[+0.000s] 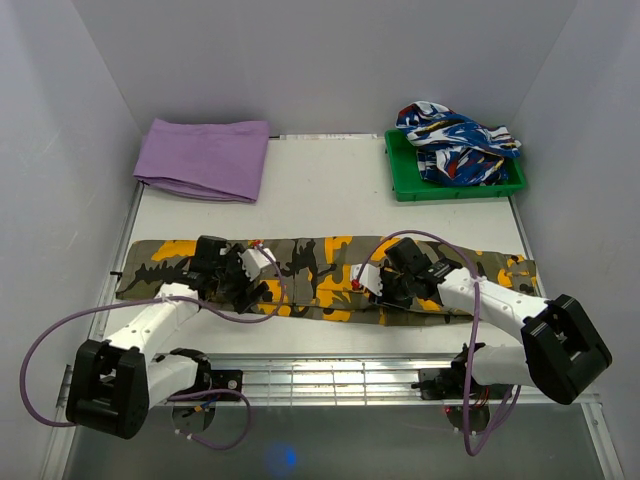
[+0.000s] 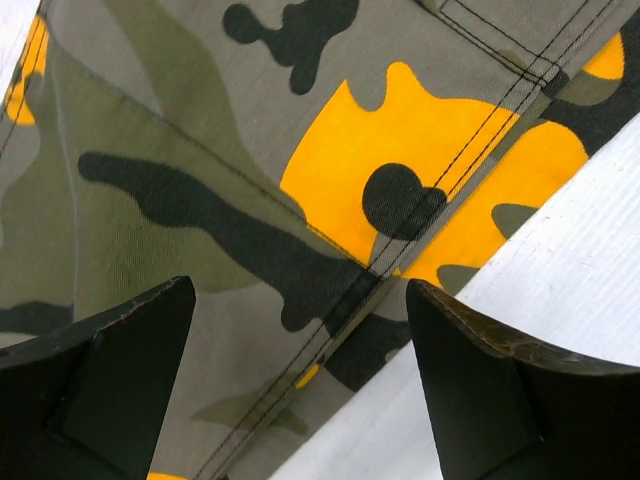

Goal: Fold and stack the trousers
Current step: Fold the trousers

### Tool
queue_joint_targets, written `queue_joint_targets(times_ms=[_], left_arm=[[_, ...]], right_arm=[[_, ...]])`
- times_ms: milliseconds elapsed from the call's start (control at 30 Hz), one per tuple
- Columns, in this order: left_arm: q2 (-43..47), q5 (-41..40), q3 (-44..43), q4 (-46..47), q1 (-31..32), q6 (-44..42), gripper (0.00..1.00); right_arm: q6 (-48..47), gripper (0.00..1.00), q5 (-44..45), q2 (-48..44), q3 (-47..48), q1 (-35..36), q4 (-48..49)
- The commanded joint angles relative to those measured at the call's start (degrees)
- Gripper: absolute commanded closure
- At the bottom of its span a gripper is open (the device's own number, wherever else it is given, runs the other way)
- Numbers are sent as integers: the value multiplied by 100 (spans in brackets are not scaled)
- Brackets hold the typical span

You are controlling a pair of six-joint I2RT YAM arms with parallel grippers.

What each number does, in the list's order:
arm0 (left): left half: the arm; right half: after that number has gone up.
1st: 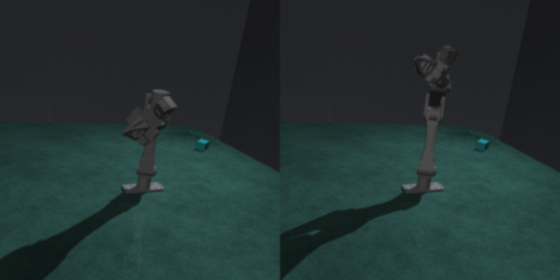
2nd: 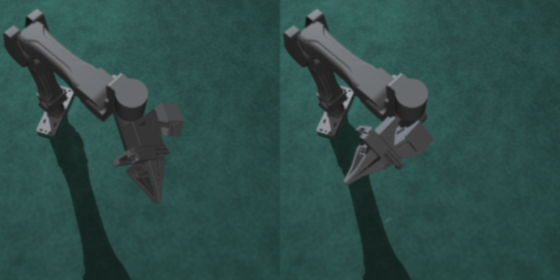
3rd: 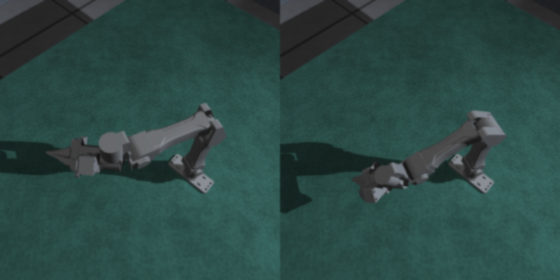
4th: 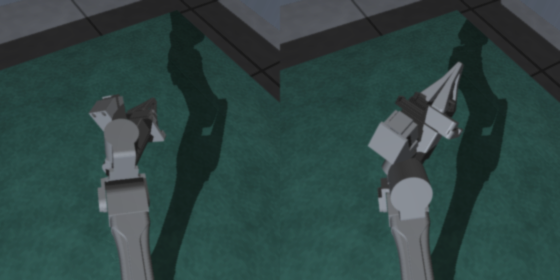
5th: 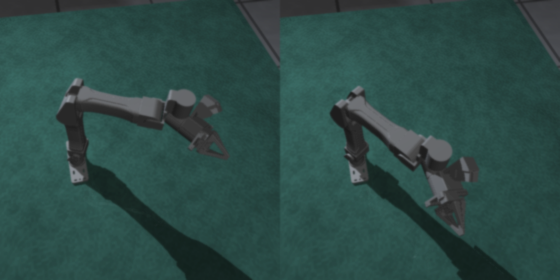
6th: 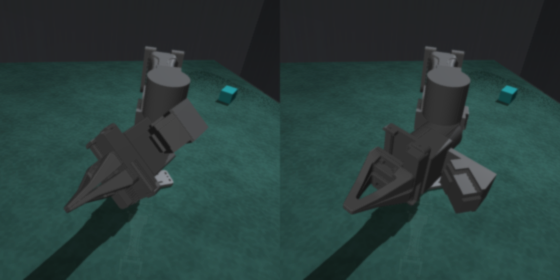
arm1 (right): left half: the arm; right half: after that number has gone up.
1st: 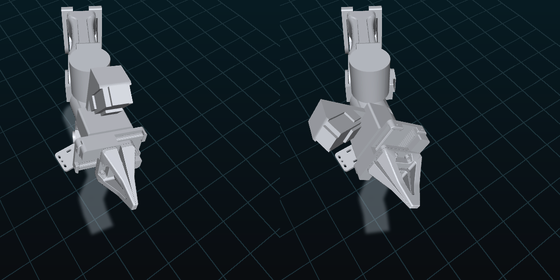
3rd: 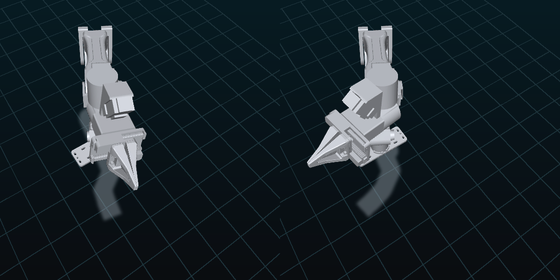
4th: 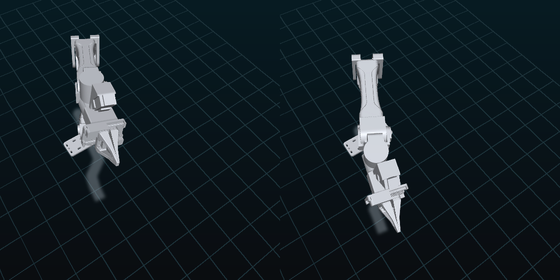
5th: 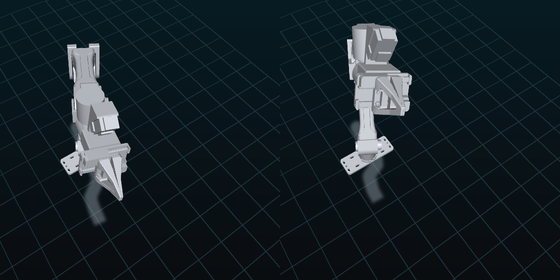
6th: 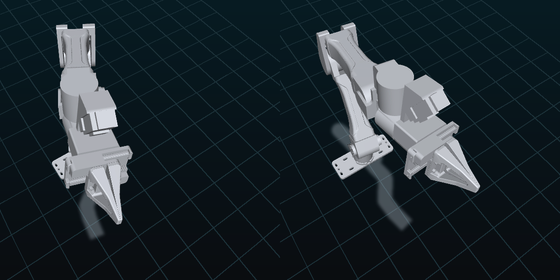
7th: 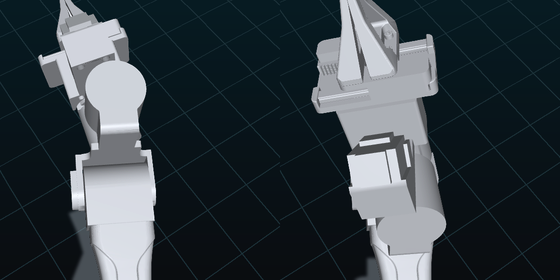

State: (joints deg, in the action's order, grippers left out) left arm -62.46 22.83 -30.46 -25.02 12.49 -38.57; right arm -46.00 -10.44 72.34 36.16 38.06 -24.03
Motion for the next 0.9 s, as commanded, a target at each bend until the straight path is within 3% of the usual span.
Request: queue_joint_targets(times_ms=[0,133,300,467,567,867], left_arm=[[85,-630,163,585,428,-151,2],[-3,-719,233,603,666,-283,2],[-56,-841,365,647,965,-336,2],[-258,-1122,611,822,1133,-380,2],[-407,-1333,716,902,1150,-424,2],[-601,-1518,883,770,1150,-476,2]], right_arm=[[29,63,121,44,-171,26,39],[29,75,121,9,-136,26,21],[29,83,68,-97,-31,26,-84],[47,85,33,-167,128,26,-242],[3,92,-20,-228,172,26,-391],[-49,92,24,-483,479,26,-910]])
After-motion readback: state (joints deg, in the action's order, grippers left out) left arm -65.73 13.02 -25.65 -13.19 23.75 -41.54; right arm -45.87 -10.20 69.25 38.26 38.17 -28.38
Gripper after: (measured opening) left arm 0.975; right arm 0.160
